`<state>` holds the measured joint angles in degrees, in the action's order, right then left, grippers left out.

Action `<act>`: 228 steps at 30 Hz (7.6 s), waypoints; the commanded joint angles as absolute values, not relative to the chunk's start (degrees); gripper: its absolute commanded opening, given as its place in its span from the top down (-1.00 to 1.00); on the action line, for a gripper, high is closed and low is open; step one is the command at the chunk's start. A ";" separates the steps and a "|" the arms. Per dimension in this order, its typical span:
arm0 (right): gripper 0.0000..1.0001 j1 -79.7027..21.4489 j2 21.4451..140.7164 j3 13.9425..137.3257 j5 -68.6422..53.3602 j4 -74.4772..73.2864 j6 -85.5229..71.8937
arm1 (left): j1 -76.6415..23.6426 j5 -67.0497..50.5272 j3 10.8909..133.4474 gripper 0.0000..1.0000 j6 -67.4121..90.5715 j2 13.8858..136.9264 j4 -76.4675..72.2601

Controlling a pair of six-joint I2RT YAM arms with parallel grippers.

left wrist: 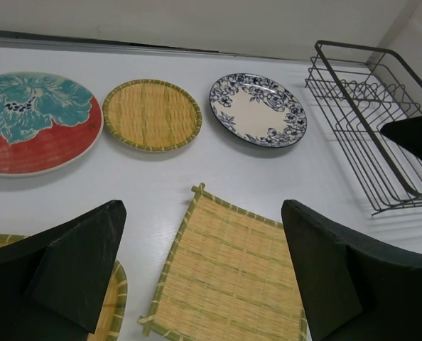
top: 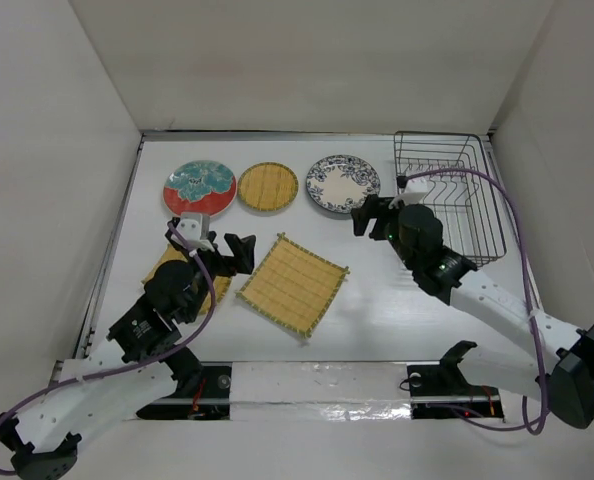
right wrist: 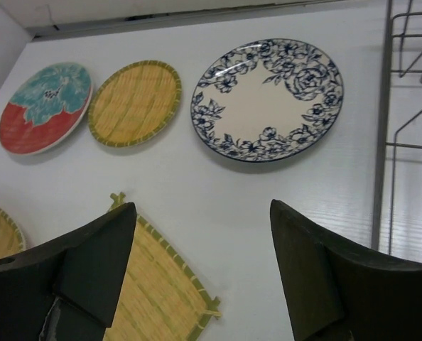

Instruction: Load the plates into the dish rack

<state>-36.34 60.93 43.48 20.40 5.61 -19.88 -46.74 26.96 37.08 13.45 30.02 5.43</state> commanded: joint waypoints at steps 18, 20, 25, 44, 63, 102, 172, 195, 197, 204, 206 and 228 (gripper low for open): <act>1.00 -45.52 91.48 67.56 5.10 16.25 -22.23 | -46.49 26.10 37.79 1.00 11.60 21.10 3.25; 1.00 -46.58 97.60 71.17 4.13 16.70 -24.86 | -46.49 27.41 37.79 1.00 11.95 20.48 3.60; 0.91 -48.69 111.16 85.66 4.49 13.89 -33.72 | -46.49 28.74 37.53 1.00 12.74 18.11 3.60; -0.36 -50.71 147.72 121.19 4.57 7.57 -57.91 | -46.49 28.13 38.49 0.85 12.83 19.60 4.13; 0.01 -49.66 159.08 133.77 7.12 4.66 -70.58 | -46.49 27.86 38.41 0.64 11.95 17.84 4.04; 0.78 -50.71 143.00 102.92 5.54 25.31 -62.58 | -46.49 26.80 38.06 0.48 11.16 18.19 3.60; 1.00 -48.61 133.96 106.18 1.06 54.58 -74.35 | -46.49 26.72 37.53 0.36 10.37 13.10 2.64; 1.00 -27.09 99.69 64.00 -1.56 65.75 -73.84 | -46.49 24.97 37.35 0.31 10.90 13.01 2.46; 1.00 -23.75 94.08 58.64 -2.37 65.13 -73.30 | -46.49 24.09 37.44 0.31 10.90 13.27 2.46; 1.00 -7.31 76.15 48.52 -9.56 53.37 -64.53 | -46.49 22.77 37.35 0.30 10.99 13.45 1.94; 1.00 -1.69 72.09 46.77 -10.72 47.13 -61.80 | -46.49 23.29 37.18 0.30 11.16 13.54 2.02; 1.00 31.20 60.63 58.61 -8.96 11.95 -36.82 | -46.49 18.11 37.00 0.27 12.22 9.32 1.32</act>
